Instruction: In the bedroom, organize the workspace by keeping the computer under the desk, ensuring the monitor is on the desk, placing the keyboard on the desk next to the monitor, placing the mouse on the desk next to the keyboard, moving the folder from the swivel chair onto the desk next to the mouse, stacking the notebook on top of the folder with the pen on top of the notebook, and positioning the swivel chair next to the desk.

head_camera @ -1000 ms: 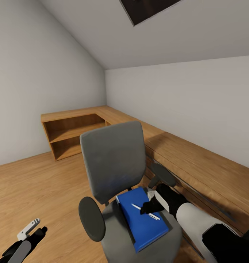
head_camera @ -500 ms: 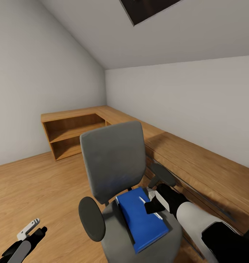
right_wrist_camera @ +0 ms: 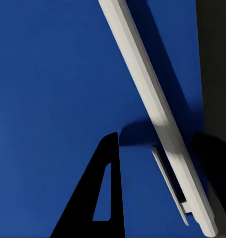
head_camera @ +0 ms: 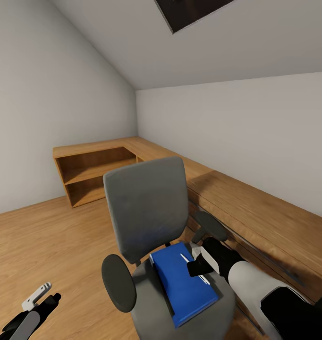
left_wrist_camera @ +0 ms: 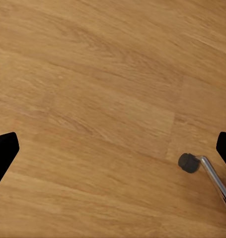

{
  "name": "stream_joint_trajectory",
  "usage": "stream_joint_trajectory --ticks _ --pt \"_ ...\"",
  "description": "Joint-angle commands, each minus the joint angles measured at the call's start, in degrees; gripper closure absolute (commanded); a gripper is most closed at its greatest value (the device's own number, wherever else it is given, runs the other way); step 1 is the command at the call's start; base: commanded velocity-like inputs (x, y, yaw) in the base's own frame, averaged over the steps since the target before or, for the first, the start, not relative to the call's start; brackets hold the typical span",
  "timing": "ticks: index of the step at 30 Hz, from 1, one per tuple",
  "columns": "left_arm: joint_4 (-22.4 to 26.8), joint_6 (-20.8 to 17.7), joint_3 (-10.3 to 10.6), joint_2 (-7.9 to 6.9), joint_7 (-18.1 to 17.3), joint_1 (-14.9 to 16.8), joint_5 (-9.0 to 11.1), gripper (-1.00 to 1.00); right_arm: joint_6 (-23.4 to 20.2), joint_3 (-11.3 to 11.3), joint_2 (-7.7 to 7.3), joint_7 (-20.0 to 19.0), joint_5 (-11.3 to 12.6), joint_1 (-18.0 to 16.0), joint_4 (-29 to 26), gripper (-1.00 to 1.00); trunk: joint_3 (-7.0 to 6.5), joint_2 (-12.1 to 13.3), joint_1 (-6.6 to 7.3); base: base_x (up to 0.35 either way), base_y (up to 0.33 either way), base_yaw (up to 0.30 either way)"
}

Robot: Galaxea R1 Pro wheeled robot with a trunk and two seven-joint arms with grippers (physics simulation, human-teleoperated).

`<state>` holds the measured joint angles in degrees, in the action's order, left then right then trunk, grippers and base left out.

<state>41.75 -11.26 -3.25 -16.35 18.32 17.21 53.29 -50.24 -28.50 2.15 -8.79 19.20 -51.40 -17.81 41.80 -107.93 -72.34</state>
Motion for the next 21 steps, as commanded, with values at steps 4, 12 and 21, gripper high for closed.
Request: stream_joint_trajectory --ticks 4,12,21 --pt "0.1 -0.3 0.0 0.0 0.3 0.0 0.4 -1.0 -0.2 -0.2 -0.04 -0.2 1.8 0.7 0.0 1.0 0.07 0.0 0.0 0.0 0.0 0.0" --pt "0.1 -0.3 -0.1 0.0 0.3 0.0 0.4 -1.0 -0.2 -0.2 -0.04 -0.2 1.8 0.7 0.0 1.0 -0.29 0.8 0.44 0.0 0.0 0.0" --pt "0.1 -0.3 -0.1 0.0 0.3 0.0 0.5 -1.0 -0.1 -0.2 -0.04 -0.2 1.8 0.7 0.0 1.0 -0.29 0.8 0.44 0.0 0.0 0.0"
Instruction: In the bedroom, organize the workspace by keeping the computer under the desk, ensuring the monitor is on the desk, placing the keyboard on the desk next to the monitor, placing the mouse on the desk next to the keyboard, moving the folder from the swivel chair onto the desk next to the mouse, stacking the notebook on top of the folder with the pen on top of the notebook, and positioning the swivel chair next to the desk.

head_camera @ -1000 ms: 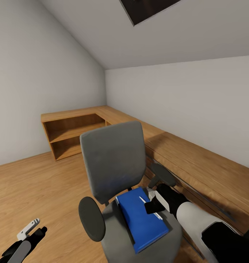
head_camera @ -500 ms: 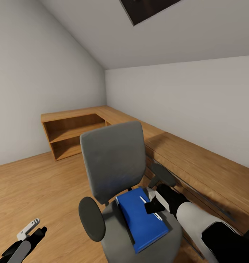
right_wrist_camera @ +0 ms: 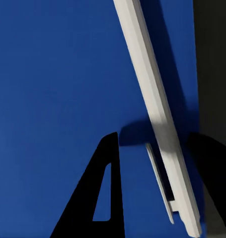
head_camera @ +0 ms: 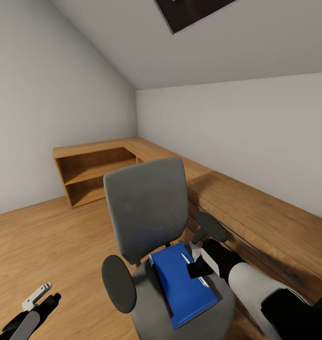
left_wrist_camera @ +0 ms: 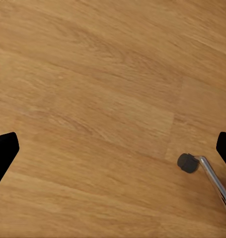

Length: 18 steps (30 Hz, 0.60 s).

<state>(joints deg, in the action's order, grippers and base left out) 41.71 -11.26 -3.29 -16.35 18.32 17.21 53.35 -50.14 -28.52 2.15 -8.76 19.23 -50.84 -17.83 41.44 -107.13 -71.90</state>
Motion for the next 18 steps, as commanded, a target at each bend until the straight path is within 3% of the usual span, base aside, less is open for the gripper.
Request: stream_joint_trajectory --ticks 1,18 --pt "0.1 -0.3 0.0 0.0 0.3 0.0 0.4 -1.0 -0.2 -0.2 -0.04 -0.2 1.8 0.1 0.0 1.0 0.07 0.0 0.0 0.0 0.0 0.0" --pt "0.1 -0.3 0.0 0.0 0.3 0.0 0.4 -1.0 -0.3 -0.3 0.04 -0.3 1.7 0.1 -0.4 1.0 0.07 0.0 0.0 0.0 0.0 0.0"
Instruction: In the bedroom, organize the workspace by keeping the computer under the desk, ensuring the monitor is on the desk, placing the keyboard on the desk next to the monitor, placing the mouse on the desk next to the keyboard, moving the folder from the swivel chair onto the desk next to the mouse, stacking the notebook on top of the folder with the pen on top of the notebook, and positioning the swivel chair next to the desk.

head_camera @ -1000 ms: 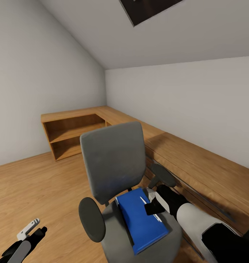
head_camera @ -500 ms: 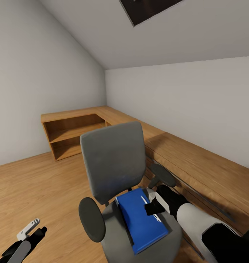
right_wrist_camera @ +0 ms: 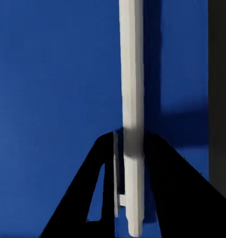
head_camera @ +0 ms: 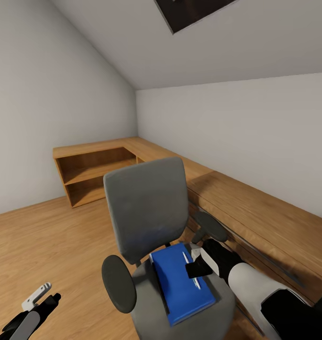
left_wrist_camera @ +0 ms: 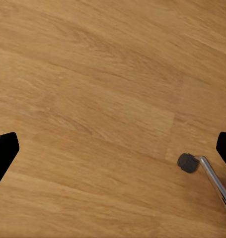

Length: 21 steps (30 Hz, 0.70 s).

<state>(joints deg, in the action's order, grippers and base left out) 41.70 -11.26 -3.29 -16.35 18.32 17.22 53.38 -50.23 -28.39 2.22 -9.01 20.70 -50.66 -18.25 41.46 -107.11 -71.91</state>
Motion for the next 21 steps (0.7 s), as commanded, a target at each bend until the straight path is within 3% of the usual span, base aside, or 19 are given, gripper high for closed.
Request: stream_joint_trajectory --ticks 1,21 --pt "0.1 -0.2 -0.1 -0.02 0.3 0.0 0.4 -1.0 -0.2 -0.4 -0.03 0.0 0.3 -0.1 0.0 1.0 0.06 0.0 0.01 0.0 0.0 0.0" --pt "0.1 -0.2 -0.1 0.0 0.3 0.0 0.4 -1.0 0.0 -0.3 -0.03 -0.1 0.3 -0.1 -0.1 1.0 -0.12 0.4 0.23 0.0 0.0 0.0"
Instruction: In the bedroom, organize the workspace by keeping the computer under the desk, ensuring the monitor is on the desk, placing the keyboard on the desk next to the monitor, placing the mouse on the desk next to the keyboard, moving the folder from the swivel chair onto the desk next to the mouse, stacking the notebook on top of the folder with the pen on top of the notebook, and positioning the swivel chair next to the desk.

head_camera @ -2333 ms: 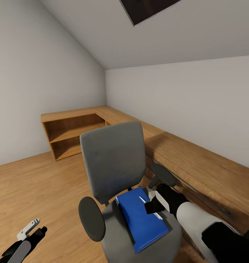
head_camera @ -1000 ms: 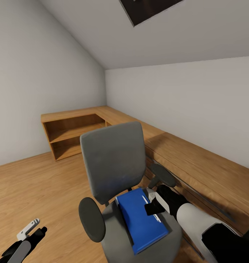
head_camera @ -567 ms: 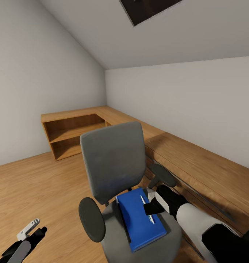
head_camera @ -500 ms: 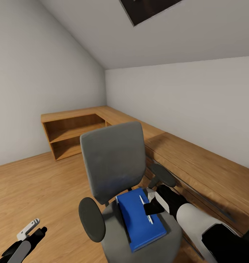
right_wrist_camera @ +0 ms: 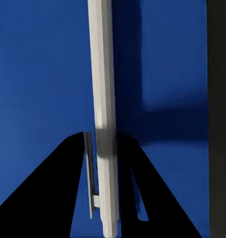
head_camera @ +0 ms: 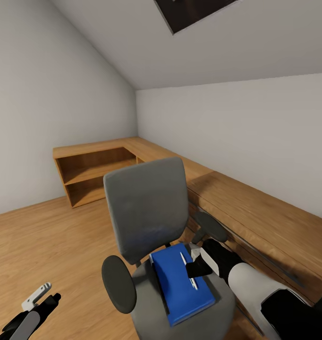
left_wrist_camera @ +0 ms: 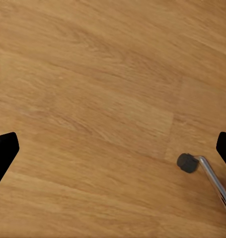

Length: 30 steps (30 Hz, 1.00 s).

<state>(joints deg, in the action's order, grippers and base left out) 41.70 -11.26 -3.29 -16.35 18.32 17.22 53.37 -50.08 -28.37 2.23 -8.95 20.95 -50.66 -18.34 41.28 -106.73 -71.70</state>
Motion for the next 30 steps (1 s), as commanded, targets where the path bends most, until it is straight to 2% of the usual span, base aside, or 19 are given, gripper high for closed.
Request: stream_joint_trajectory --ticks 1,18,23,30 --pt "0.1 -0.2 -0.1 0.0 0.3 0.0 0.4 -1.0 -0.1 -0.4 -0.04 -0.2 0.0 -0.1 0.0 1.0 -0.13 0.4 0.23 0.0 0.0 0.0" --pt "0.2 -0.2 0.1 0.15 0.3 0.0 0.2 -1.0 0.3 -0.3 -0.12 0.0 0.0 -0.1 -1.1 1.0 -3.18 7.2 3.97 0.0 0.0 0.0" --pt "0.0 -0.4 0.0 0.11 0.3 0.0 0.3 -1.0 0.4 -0.3 -0.25 0.3 0.1 -0.1 -2.9 1.0 -4.08 9.2 5.06 -0.008 0.0 0.0" --pt "0.0 -0.3 0.0 0.03 0.3 0.0 0.4 -1.0 0.3 -0.3 -0.97 0.9 0.1 0.3 -5.5 1.0 -5.33 12.0 6.6 -0.227 0.0 0.0"
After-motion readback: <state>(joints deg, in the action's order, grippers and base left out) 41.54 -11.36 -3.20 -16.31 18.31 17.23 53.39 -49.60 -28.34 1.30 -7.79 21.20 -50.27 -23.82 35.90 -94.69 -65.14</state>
